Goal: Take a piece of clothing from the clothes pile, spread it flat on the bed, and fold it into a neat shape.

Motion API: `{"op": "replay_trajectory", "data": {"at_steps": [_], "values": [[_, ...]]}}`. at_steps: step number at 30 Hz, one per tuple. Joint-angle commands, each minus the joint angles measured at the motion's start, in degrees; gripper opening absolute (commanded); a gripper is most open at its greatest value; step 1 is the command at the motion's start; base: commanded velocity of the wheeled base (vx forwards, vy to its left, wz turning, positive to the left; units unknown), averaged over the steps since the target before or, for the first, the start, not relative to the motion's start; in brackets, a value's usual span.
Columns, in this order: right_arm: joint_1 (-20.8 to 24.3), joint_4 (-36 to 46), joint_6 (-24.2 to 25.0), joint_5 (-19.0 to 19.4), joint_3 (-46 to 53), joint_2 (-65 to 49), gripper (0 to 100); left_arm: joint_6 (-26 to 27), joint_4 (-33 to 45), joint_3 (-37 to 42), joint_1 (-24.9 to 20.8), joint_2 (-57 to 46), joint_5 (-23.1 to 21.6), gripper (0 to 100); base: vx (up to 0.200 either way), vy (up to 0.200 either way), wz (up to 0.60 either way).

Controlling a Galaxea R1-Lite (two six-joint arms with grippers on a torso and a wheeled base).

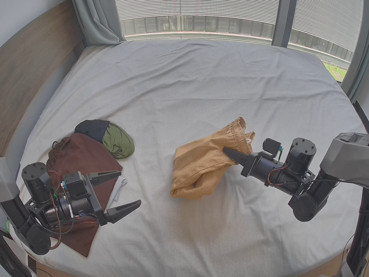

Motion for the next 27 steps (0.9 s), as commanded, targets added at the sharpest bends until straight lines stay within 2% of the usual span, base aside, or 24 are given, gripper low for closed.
{"op": "replay_trajectory", "data": {"at_steps": [1, 8, 17, 27], "values": [[-0.3, 0.2, 1.1, 0.2, -2.6, -0.1, 0, 0.0, 0.0, 0.0, 0.1, -1.0, 0.0, 100, 0.000, 0.000, 0.00], [-1.7, 0.9, 2.0, 0.9, -6.9, 0.6, 0, 0.1, 0.0, 0.0, 0.1, -1.0, 0.0, 100, 0.000, 0.000, 0.00], [-2.3, 7.8, 2.5, 2.4, -14.7, 1.3, 0, 0.1, 0.0, 0.1, 0.0, -0.8, 0.0, 100, 0.000, 0.000, 0.00], [-3.1, 13.4, 4.2, 2.4, -24.1, 2.9, 0, 0.1, 0.0, 0.1, 0.0, -0.8, 0.0, 100, 0.000, 0.000, 0.00]]}}
